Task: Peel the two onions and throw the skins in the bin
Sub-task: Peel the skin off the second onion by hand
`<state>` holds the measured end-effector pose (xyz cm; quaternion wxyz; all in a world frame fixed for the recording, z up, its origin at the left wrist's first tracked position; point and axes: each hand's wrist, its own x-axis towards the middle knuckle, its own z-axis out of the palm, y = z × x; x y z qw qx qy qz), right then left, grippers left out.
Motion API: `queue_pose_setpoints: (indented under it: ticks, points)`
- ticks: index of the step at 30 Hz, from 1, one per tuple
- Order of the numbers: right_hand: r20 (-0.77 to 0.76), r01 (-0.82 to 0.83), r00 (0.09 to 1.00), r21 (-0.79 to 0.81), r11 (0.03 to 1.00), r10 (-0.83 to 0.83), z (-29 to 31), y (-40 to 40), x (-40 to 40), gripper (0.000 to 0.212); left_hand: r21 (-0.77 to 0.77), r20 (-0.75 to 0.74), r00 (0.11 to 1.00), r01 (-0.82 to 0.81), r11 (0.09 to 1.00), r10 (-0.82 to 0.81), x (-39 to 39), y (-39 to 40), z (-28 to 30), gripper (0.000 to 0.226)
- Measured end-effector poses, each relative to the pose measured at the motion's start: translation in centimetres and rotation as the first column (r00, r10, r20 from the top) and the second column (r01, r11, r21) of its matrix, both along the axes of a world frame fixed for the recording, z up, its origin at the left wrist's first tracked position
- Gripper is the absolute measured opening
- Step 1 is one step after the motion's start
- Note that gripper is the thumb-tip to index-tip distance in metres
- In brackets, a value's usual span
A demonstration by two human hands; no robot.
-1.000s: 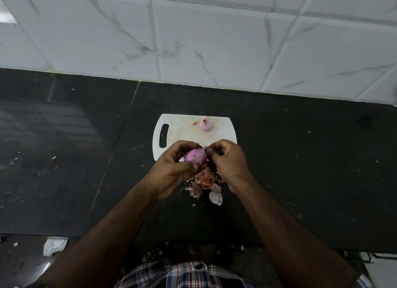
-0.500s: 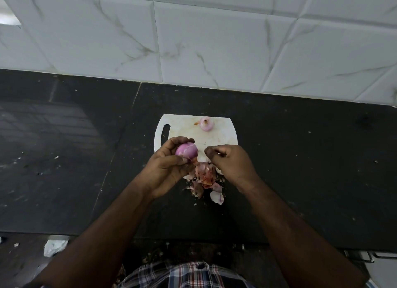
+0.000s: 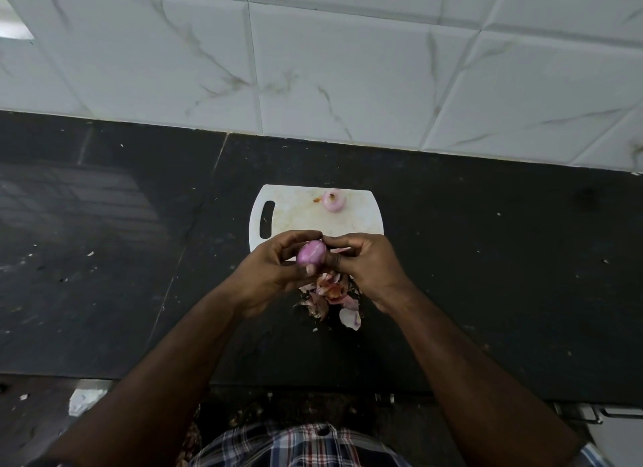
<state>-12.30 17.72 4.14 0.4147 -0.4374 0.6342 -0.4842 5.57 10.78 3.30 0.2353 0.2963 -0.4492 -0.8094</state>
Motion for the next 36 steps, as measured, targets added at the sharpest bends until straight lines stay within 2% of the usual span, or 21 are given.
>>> queue_pose_setpoints:
  ticks: [5,13,18,21,24,28,32,36]
  points:
    - [0.008,0.044,0.999,-0.022,0.999,-0.043,-0.4,0.0,-0.3,0.021,0.05,-0.067,0.998,0.007,0.999,-0.003,0.1,0.3,-0.6,0.053]
    - [-0.012,0.01,1.0,-0.005,1.0,-0.01,-0.1,0.2,-0.4,0.016,0.019,-0.041,0.999,-0.03,0.999,0.031,-0.4,0.8,-0.1,0.053]
    - [0.066,0.083,0.994,-0.01,0.997,-0.082,-0.1,0.1,-0.3,0.014,0.073,-0.107,0.994,-0.021,0.997,0.029,-0.2,0.9,-0.3,0.053]
    - [0.005,0.108,0.994,-0.016,0.994,-0.108,-0.3,0.2,-0.3,0.011,0.064,-0.088,0.995,-0.035,0.997,0.04,-0.4,0.8,-0.4,0.054]
    - [-0.09,0.097,0.991,-0.048,0.994,-0.101,-0.3,0.2,0.0,0.015,0.038,-0.053,0.998,-0.036,0.999,0.038,-0.5,0.5,-0.5,0.052]
    - [-0.136,0.098,0.985,-0.052,0.994,-0.105,0.1,-0.1,0.3,0.021,0.03,-0.012,0.998,-0.059,0.998,0.06,-0.6,0.4,-0.4,0.048]
    - [-0.302,0.126,0.945,-0.017,0.992,-0.125,-0.4,-0.4,-0.2,0.024,0.063,-0.08,0.995,-0.056,0.996,0.061,-0.6,0.6,0.2,0.045]
    - [-0.451,0.096,0.892,0.104,0.99,-0.039,-1.3,0.2,-1.1,0.018,0.132,-0.135,0.985,-0.088,0.987,0.106,-0.3,0.1,0.6,0.048]
